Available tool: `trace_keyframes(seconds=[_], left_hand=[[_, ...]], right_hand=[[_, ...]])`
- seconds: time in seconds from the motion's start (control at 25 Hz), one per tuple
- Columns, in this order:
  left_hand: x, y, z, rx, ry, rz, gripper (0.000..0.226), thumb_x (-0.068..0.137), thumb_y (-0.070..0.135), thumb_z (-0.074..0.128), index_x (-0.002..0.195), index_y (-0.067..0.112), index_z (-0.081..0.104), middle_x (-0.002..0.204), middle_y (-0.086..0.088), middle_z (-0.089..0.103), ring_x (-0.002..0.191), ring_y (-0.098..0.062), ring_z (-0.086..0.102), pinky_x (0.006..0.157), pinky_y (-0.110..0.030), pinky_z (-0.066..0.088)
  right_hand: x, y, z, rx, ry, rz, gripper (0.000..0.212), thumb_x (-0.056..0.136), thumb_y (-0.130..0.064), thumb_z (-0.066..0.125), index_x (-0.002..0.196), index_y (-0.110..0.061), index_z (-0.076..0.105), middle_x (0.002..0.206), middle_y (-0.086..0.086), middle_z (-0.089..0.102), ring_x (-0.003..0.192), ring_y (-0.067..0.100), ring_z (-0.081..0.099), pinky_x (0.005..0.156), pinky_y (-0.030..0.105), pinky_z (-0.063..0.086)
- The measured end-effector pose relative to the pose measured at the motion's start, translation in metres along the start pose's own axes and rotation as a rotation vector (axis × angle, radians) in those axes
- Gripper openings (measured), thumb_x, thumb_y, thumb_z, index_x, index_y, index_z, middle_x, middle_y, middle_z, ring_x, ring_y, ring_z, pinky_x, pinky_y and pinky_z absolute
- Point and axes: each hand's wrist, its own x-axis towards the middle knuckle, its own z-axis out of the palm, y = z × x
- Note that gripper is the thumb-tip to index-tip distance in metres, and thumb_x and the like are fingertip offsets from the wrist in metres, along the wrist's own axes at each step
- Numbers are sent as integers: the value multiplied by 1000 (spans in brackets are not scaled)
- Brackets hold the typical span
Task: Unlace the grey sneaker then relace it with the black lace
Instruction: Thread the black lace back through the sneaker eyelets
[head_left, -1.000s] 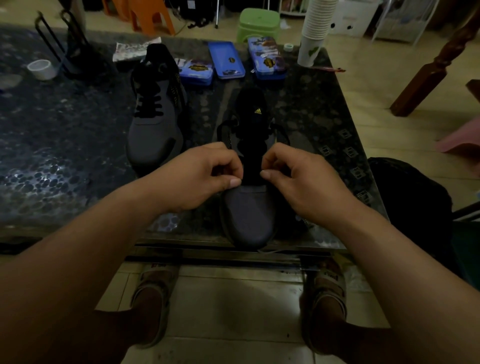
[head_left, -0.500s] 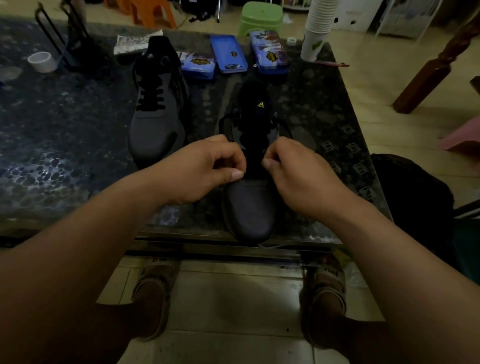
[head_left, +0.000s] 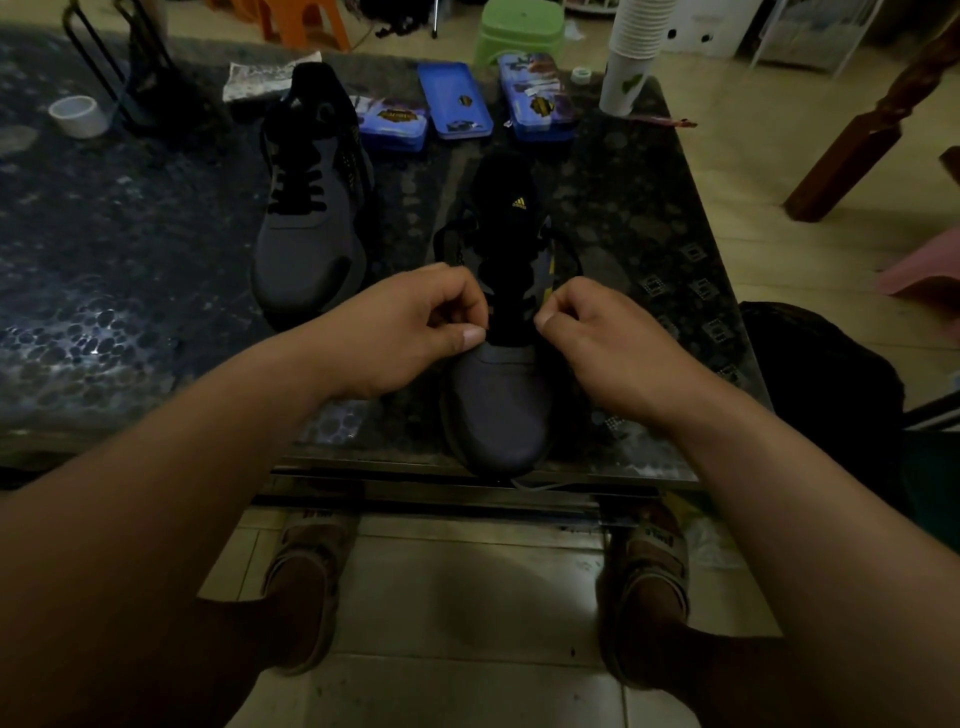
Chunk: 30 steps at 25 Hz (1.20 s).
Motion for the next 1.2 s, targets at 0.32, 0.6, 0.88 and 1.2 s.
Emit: trace_keyframes(seconds=[0.32, 0.6, 0.88, 1.2], left_hand=[[-1, 0, -4, -169, -87, -108, 18, 94, 14, 74, 102, 29, 67, 94, 5, 65, 79, -11, 57, 77, -30, 50], [-4, 4, -6, -106, 39, -149, 8, 100, 23, 66, 96, 30, 64, 87, 0, 71, 80, -14, 66, 76, -38, 54], [-7, 19, 10, -23, 78, -255, 31, 87, 44, 79, 92, 22, 58, 80, -5, 70, 66, -14, 64, 69, -43, 58], [2, 23, 18, 32, 184, -336, 35, 90, 53, 66, 88, 22, 50, 73, 0, 67, 68, -22, 69, 69, -48, 62]], right_hand=[[1, 3, 3, 151, 29, 90, 24, 104, -28, 51, 105, -7, 63, 74, -6, 56, 62, 7, 48, 56, 28, 33], [-1, 13, -4, 305, 100, 137, 4, 99, -16, 60, 99, -18, 64, 92, -1, 73, 85, 17, 70, 83, 46, 58], [-10, 5, -4, 156, -53, 65, 25, 87, -29, 81, 99, -16, 63, 88, -1, 68, 78, 11, 60, 73, 34, 52], [3, -3, 4, 172, 76, 182, 30, 104, -36, 51, 94, -11, 63, 78, -2, 58, 74, 17, 54, 64, 33, 36]])
